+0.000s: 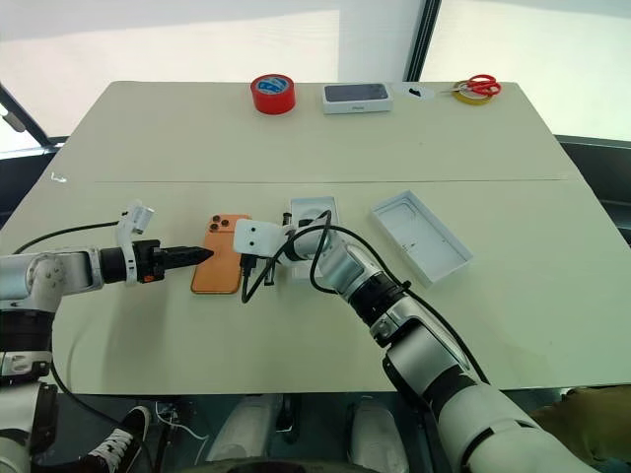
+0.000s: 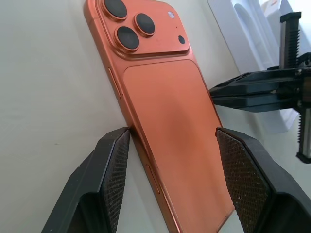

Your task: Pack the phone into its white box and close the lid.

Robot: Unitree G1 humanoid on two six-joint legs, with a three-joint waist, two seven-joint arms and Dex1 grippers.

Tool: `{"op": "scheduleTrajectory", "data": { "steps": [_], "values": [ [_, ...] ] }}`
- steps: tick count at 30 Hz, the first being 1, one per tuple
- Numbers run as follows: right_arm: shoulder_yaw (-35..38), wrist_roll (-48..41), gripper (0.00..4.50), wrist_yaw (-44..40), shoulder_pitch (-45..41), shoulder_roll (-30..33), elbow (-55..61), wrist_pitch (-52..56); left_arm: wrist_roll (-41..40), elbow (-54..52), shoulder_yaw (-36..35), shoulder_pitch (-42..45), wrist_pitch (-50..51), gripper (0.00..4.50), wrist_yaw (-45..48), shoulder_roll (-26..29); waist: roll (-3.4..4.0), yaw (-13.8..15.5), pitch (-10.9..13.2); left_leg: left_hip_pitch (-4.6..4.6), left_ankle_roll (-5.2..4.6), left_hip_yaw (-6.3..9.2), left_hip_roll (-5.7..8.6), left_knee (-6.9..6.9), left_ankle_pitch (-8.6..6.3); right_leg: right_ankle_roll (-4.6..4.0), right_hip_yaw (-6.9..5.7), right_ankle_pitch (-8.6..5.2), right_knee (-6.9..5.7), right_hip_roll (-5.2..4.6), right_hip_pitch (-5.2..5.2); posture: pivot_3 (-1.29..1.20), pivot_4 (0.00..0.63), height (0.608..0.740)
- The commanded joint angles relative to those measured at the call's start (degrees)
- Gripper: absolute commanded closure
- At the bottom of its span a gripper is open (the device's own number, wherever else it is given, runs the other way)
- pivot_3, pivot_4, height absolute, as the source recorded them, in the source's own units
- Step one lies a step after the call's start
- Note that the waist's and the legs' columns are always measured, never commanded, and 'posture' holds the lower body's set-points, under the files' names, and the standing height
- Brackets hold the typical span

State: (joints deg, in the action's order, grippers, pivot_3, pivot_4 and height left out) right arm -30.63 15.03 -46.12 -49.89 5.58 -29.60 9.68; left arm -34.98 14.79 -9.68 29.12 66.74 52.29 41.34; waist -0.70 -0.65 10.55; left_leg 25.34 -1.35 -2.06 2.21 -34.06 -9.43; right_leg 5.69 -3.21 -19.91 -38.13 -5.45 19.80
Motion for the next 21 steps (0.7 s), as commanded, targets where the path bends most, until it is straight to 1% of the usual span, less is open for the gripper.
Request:
{"op": "scheduleTrajectory", "data": {
  "steps": [1,5,9,15,21],
  "values": [
    [0.4,-0.4,4.45,-0.3,-0.3,-1.1,1.4,-0.5,-1.1,0.8,3.5,-0.6,2.9,1.55,1.2,-2.4,0.00,0.0,0.0,0.00,0.00,0.00,0.00,0.00,0.00,0.00,0.00,0.00,0.00,0.00,0.00,0.00,0.150,0.735],
    [0.1,-0.5,4.45,-2.1,0.1,-0.5,2.4,0.5,3.3,1.6,5.6,-0.5,-0.4,1.55,-1.3,-2.1,0.00,0.0,0.0,-0.01,0.02,0.00,0.00,0.00,0.01,0.00,0.00,0.00,0.00,0.00,-0.01,0.00,0.150,0.735],
    [-0.6,0.1,4.45,-4.1,0.2,0.3,3.2,0.9,2.8,-0.1,4.8,0.3,1.1,1.55,-1.8,-2.6,0.05,0.0,-0.2,-0.09,0.02,0.00,0.00,0.00,0.01,0.00,-0.01,0.00,0.00,-0.01,-0.10,0.00,0.150,0.735],
    [-0.5,0.9,4.45,-3.8,0.1,-0.2,2.5,0.9,2.2,-3.8,5.4,-0.2,3.4,1.55,-3.1,-3.3,0.04,0.0,-0.2,-0.09,0.02,0.00,0.00,0.00,0.01,0.00,0.00,0.00,0.00,-0.01,-0.10,0.00,0.150,0.735],
    [-0.4,1.1,4.45,-3.6,0.0,-0.3,2.0,0.9,-0.3,-4.5,2.1,1.0,7.3,1.55,-5.2,-5.9,0.04,0.0,-0.3,-0.09,0.02,0.00,0.00,0.01,0.00,0.00,0.00,0.00,0.01,-0.02,-0.10,0.00,0.150,0.735]
  ]
}}
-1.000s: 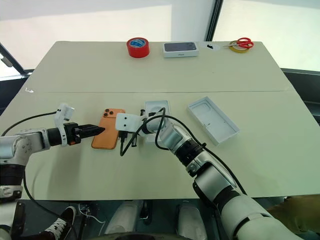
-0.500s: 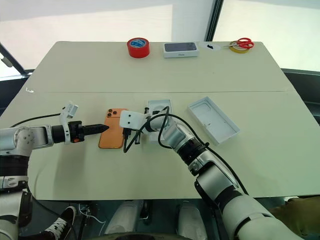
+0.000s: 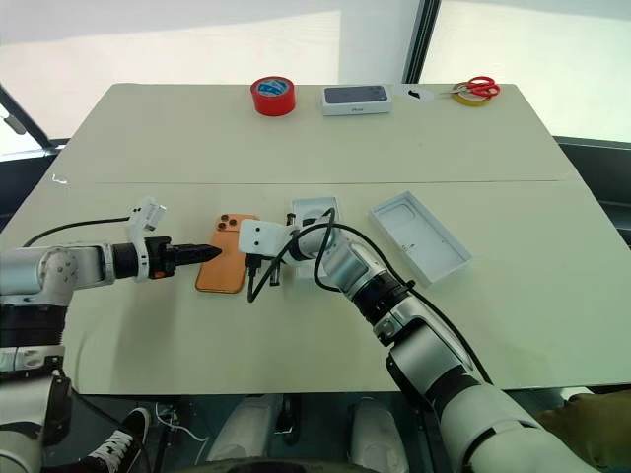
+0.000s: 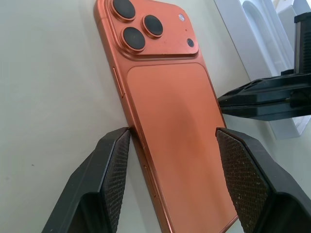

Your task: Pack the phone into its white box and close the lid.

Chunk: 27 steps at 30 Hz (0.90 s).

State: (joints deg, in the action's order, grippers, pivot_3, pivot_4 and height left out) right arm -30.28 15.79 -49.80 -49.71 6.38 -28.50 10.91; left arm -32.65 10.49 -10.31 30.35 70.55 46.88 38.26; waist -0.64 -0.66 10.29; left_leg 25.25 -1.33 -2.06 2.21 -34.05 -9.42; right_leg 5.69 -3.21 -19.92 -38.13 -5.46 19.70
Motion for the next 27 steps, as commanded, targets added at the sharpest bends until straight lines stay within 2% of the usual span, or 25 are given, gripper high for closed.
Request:
{"op": "scheduleTrajectory", "data": {
  "steps": [1,15,17,24,27],
  "values": [
    [-0.7,0.3,4.45,0.1,-0.2,-1.1,0.8,-0.3,-2.4,-0.4,2.7,-0.2,3.7,1.55,0.0,-2.9,-0.01,0.0,0.0,0.00,0.00,0.00,0.00,0.00,0.00,0.00,0.00,0.00,0.00,0.00,0.00,0.00,0.150,0.735],
    [-0.2,0.8,4.45,0.5,-0.1,-1.2,0.6,-0.3,-5.4,3.0,-4.8,1.1,6.8,1.55,-1.5,-7.3,-0.05,-0.3,-0.1,0.01,0.00,0.00,0.00,0.00,0.01,0.00,-0.01,0.00,0.00,0.02,0.01,0.00,0.150,0.735],
    [-0.1,0.9,4.45,0.6,-0.1,-1.1,0.6,-0.3,-4.6,2.5,-3.6,0.0,4.7,1.55,-0.8,-6.0,-0.05,-0.3,-0.1,0.01,0.01,0.00,0.00,0.00,0.01,0.00,-0.01,0.00,0.00,0.02,0.02,0.00,0.150,0.735],
    [-0.1,0.9,4.45,0.9,0.0,-1.0,1.0,-0.5,-5.7,5.5,-6.0,-0.9,3.1,1.55,0.2,-3.4,-0.05,-0.7,-0.1,0.02,0.02,0.00,-0.03,0.03,0.01,0.00,0.00,0.00,0.01,0.05,0.06,0.00,0.150,0.735],
    [0.0,0.8,4.50,1.0,-0.2,-1.3,0.9,-0.3,-6.8,7.2,-7.2,-0.7,3.7,2.43,-0.1,-3.7,-0.06,-0.7,-0.1,0.02,0.03,0.00,-0.04,0.06,0.02,0.00,0.01,0.00,0.01,0.06,0.08,0.00,0.150,0.735]
  ]
}}
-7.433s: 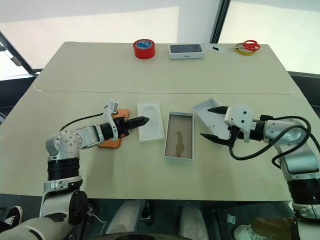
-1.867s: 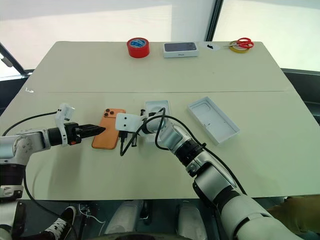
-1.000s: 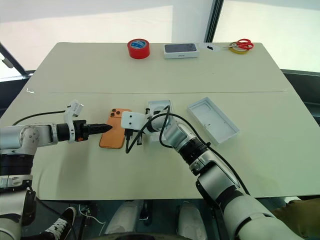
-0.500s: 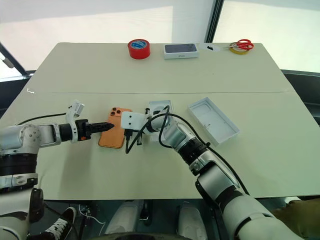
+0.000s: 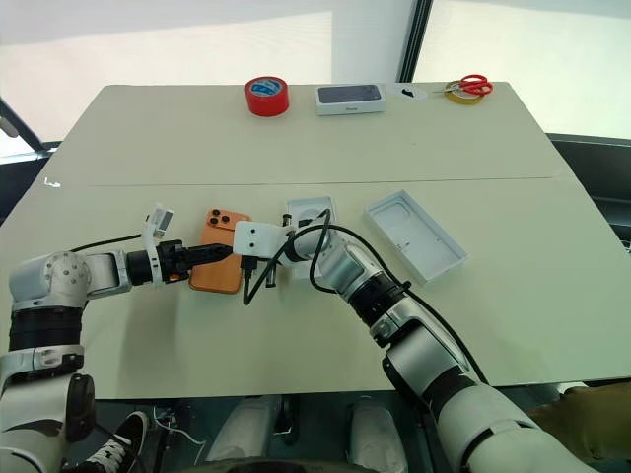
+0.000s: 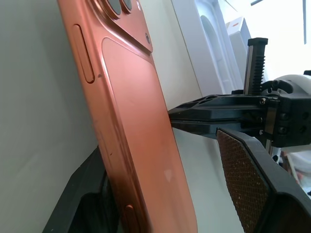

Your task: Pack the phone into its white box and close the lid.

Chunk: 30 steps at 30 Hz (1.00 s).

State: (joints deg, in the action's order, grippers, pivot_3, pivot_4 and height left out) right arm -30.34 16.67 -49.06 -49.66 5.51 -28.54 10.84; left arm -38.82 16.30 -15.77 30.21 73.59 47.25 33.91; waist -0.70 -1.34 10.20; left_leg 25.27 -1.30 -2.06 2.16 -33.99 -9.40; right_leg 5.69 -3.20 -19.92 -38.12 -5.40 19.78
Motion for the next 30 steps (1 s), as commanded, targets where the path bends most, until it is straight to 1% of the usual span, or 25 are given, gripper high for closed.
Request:
{"op": "scheduleTrajectory", "data": {
  "steps": [1,3,10,12,13,15,18,20,21,23,25,27,28,30],
  "values": [
    [0.1,-0.1,4.50,0.2,-0.2,-0.5,0.9,-0.3,-0.8,1.6,-1.7,-0.6,0.8,2.90,-0.6,0.7,0.00,0.0,0.0,0.00,0.00,0.00,0.00,0.00,0.00,0.00,0.01,0.00,0.00,0.00,0.01,0.00,0.150,0.735],
    [0.0,0.0,4.50,0.3,-0.1,-0.4,0.8,-0.6,-1.3,1.7,-1.8,-0.9,1.4,3.88,-0.5,0.7,-0.03,0.0,0.0,0.05,0.00,0.00,0.00,0.00,0.00,0.00,0.01,0.00,0.00,0.00,0.06,0.00,0.150,0.735],
    [-0.2,0.2,4.50,0.5,0.2,-0.1,1.1,-1.1,-2.9,2.4,-2.0,-1.8,2.6,3.88,-0.8,1.0,-0.04,-0.3,0.0,0.05,0.01,0.00,0.00,0.04,0.01,0.00,0.03,0.00,0.00,0.00,0.09,0.00,0.150,0.735],
    [-0.2,0.2,4.50,0.6,0.2,-0.1,1.1,-1.3,-3.2,2.8,-2.4,-1.7,2.8,4.37,-1.0,0.8,-0.05,-0.3,0.0,0.06,0.01,0.00,0.00,0.04,0.01,0.00,0.03,0.00,0.00,0.00,0.09,0.00,0.150,0.735],
    [-0.1,0.1,4.50,0.6,0.2,-0.1,1.2,-1.5,-3.7,3.1,-2.9,-1.6,3.3,4.49,-1.4,0.6,-0.04,-0.4,0.0,0.05,0.01,0.00,0.00,0.04,0.01,0.00,0.03,0.00,0.00,0.00,0.08,0.00,0.150,0.735],
    [0.9,-1.0,4.50,0.4,0.0,-0.2,1.7,-1.7,-4.5,3.7,-4.1,-1.5,3.6,4.49,-2.1,0.1,-0.04,-0.7,0.0,0.05,0.02,0.00,0.00,0.04,0.01,0.00,0.03,0.00,-0.01,0.00,0.08,0.00,0.150,0.735],
    [3.8,-4.5,4.50,-0.4,0.1,-0.4,3.7,-1.7,-5.6,3.7,-5.8,-1.5,2.7,4.49,-2.0,-0.4,-0.05,-0.7,0.0,0.05,0.02,0.00,0.00,0.04,0.01,0.00,0.03,0.00,-0.02,0.00,0.09,0.00,0.150,0.735],
    [7.6,-9.6,4.50,-2.6,0.2,-0.7,6.0,0.0,-6.4,3.7,-7.1,-1.5,2.7,4.49,-2.6,-0.9,-0.08,-0.7,0.0,0.06,0.02,0.00,0.00,0.04,0.01,0.00,0.03,0.00,-0.01,-0.01,0.09,0.00,0.150,0.735],
    [9.5,-12.8,4.50,-5.1,0.5,-0.3,7.6,1.8,-7.1,3.6,-8.2,-1.4,3.1,4.49,-3.0,-1.3,-0.09,-0.7,0.0,0.06,0.02,0.00,0.00,0.04,0.01,0.00,0.03,0.00,-0.01,-0.01,0.09,0.00,0.150,0.735],
    [11.7,-17.4,3.95,-9.5,1.7,1.7,10.9,3.0,-7.4,2.7,-9.2,-1.8,2.6,4.50,-4.3,-2.1,-0.11,-0.7,0.0,0.07,0.02,0.00,0.00,0.04,0.01,0.00,0.03,0.00,-0.01,-0.01,0.08,0.00,0.150,0.735],
    [12.7,-19.2,3.10,-12.1,3.6,4.9,14.4,2.5,-7.4,1.0,-9.5,-2.7,1.5,4.50,-5.2,-3.0,-0.11,-0.7,0.0,0.08,0.01,0.00,0.00,0.04,0.01,0.01,0.03,0.01,0.00,-0.02,0.08,0.00,0.150,0.735],
    [12.8,-21.4,2.15,-16.3,6.5,9.4,19.5,3.2,-8.1,-0.2,-10.4,-3.2,0.8,4.50,-6.1,-4.0,-0.13,-0.3,0.0,0.08,-0.02,0.00,0.01,0.03,-0.01,0.01,0.02,0.01,0.03,-0.06,0.05,0.00,0.150,0.735],
    [12.1,-21.6,1.77,-18.8,8.3,12.3,22.2,2.5,-8.6,-0.6,-10.9,-3.3,0.6,4.50,-6.6,-4.5,-0.14,-0.1,0.0,0.08,-0.04,0.00,0.01,0.02,-0.02,0.01,0.03,0.01,0.04,-0.07,0.06,0.00,0.150,0.735],
    [10.3,-20.3,1.77,-22.3,11.6,18.2,25.9,-0.7,-9.2,-2.2,-11.4,-3.7,-0.5,4.50,-7.3,-5.2,-0.16,0.4,0.1,0.10,-0.08,0.00,0.01,0.01,-0.06,0.01,0.03,0.01,0.07,-0.09,0.06,0.00,0.150,0.735]
  ]
}}
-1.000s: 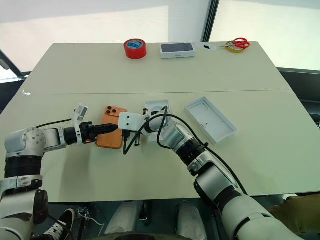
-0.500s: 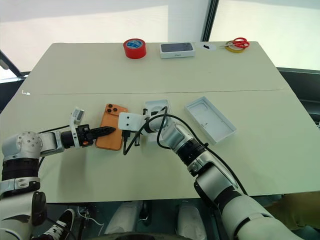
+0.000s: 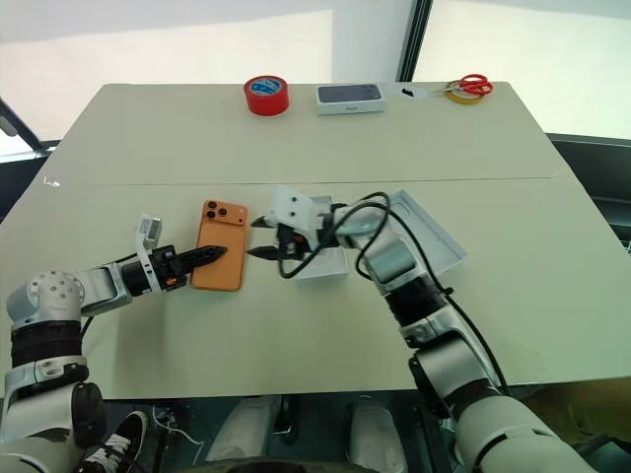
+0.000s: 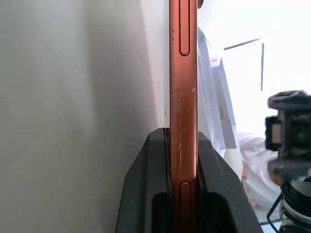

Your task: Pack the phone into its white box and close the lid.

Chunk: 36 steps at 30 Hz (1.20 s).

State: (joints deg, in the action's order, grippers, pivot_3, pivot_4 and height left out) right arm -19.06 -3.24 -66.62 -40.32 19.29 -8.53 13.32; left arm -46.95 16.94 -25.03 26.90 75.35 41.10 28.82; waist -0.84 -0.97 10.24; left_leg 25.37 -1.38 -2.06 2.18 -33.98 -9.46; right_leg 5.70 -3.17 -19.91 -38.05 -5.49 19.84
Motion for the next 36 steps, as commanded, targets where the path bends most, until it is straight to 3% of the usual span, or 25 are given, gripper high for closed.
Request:
{"op": "scheduleTrajectory", "data": {
  "steps": [1,7,17,20,24,29,36],
  "values": [
    [-1.1,0.3,1.77,-5.8,3.7,7.2,6.9,-5.4,-0.9,-4.0,-2.4,-0.4,-3.9,4.50,-1.8,-0.9,-0.02,0.1,0.0,0.00,-0.12,0.00,0.00,0.00,-0.07,0.00,0.00,0.00,0.01,0.00,0.01,0.00,0.150,0.735],
    [0.2,0.2,1.77,-7.3,7.6,14.5,6.9,-10.6,-2.4,-7.6,-3.5,0.9,-6.7,4.50,-5.6,-3.9,-0.06,0.0,0.1,0.02,-0.24,0.00,-0.04,0.00,-0.15,0.00,0.01,0.00,0.01,0.00,0.00,0.00,0.150,0.735],
    [-0.9,3.1,1.77,-5.0,7.6,14.3,0.6,-15.1,-5.8,-9.4,-3.6,1.3,-4.8,4.50,-8.7,-5.2,-0.30,0.4,0.2,0.05,0.00,0.00,-0.04,-0.16,0.01,0.00,-0.03,0.00,0.08,0.01,-0.25,0.00,0.150,0.735],
    [-1.2,3.6,2.59,-5.0,7.7,14.5,-0.7,-15.6,-6.4,-10.1,-3.8,1.1,-5.3,4.50,-10.2,-5.6,-0.30,0.3,0.2,0.06,-0.01,0.01,-0.04,-0.16,0.00,0.00,-0.03,0.00,0.08,0.01,-0.27,0.00,0.150,0.735],
    [-0.5,2.0,4.48,-4.5,7.6,13.5,0.3,-13.3,-7.6,-10.8,-4.5,1.0,-5.0,4.50,-11.5,-6.1,-0.31,0.3,0.2,0.05,-0.01,0.01,-0.04,-0.16,0.01,0.01,-0.04,0.00,0.08,0.02,-0.33,0.00,0.150,0.735],
    [1.2,0.1,4.48,-1.0,6.0,10.0,2.0,-6.5,-8.8,-10.1,-4.9,2.0,-5.7,4.50,-12.7,-6.8,-0.32,0.2,0.2,0.04,0.00,0.02,-0.05,-0.16,0.01,0.00,-0.05,0.00,0.07,0.03,-0.33,0.00,0.150,0.735],
    [-0.6,4.2,4.48,7.2,3.5,4.9,1.1,-0.8,-13.5,-6.7,-7.6,8.1,-3.6,4.50,-18.3,-11.3,-0.38,0.5,0.3,0.05,0.00,0.06,-0.04,-0.21,0.01,0.01,-0.09,0.00,0.08,0.03,-0.26,0.00,0.150,0.735]
  ]
}}
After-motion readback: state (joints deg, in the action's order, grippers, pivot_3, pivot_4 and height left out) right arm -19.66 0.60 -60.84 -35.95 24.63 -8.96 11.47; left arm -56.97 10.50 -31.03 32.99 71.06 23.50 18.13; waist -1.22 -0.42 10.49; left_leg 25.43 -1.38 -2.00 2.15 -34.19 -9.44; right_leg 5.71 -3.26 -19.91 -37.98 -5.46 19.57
